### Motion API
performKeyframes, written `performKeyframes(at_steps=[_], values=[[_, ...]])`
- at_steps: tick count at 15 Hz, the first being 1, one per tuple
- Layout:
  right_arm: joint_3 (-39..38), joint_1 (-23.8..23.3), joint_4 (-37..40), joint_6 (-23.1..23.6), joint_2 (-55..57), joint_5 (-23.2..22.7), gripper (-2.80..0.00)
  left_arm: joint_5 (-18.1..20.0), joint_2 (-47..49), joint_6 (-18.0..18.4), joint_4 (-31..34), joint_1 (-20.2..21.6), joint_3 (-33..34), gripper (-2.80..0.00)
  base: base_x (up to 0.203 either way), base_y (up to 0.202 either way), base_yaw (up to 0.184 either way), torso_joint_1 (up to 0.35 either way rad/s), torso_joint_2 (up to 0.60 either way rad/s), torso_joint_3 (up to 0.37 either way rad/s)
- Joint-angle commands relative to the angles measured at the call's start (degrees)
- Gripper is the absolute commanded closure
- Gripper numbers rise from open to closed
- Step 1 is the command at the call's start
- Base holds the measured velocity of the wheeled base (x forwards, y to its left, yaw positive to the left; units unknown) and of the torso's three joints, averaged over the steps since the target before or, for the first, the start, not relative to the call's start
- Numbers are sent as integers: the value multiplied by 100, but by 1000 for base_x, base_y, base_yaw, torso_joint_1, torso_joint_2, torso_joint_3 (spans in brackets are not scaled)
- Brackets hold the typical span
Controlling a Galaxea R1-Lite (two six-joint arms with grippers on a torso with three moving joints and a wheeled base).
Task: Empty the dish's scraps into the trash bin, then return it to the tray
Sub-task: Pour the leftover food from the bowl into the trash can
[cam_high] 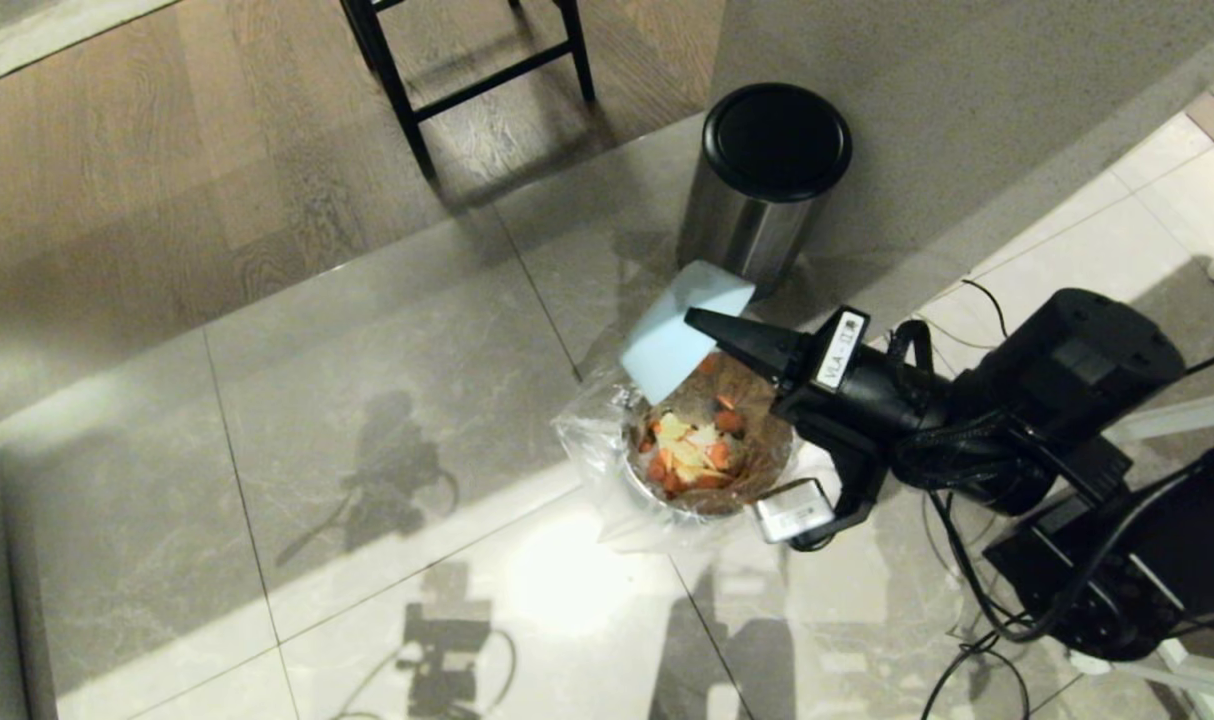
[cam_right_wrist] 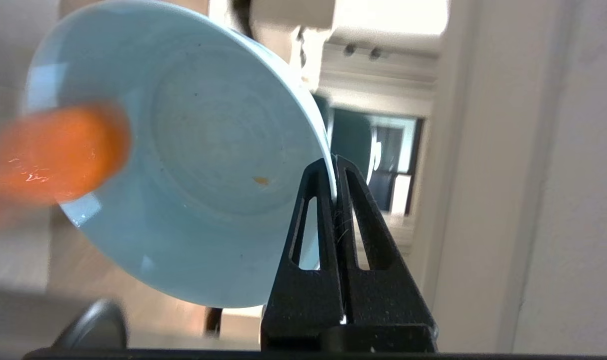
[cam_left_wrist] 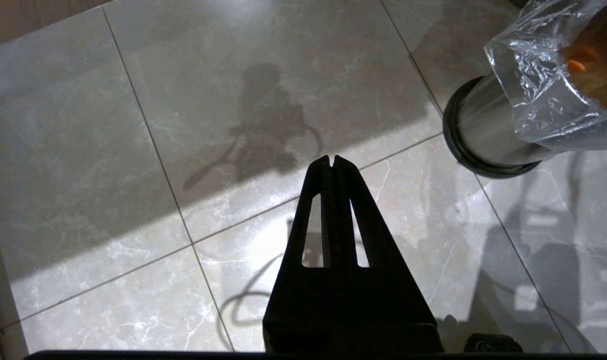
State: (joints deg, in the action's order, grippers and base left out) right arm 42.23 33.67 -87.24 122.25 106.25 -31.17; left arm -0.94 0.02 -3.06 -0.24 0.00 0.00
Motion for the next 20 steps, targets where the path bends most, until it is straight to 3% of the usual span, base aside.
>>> performKeyframes(at_steps=[1,11,16,20], values=[[0,46,-272,66,-44,-34,0,-3,6,-2,-2,0,0,0,0,0,0,0,0,0],[-303,-362,-272,-223,-52,168,0,-3,6,-2,-2,0,0,0,0,0,0,0,0,0],[-388,-440,-272,-1363,-61,1225,0,-3,6,-2,-2,0,0,0,0,0,0,0,0,0],[-263,-441,-272,-2334,-154,2363,0,-3,6,-2,-2,0,0,0,0,0,0,0,0,0]])
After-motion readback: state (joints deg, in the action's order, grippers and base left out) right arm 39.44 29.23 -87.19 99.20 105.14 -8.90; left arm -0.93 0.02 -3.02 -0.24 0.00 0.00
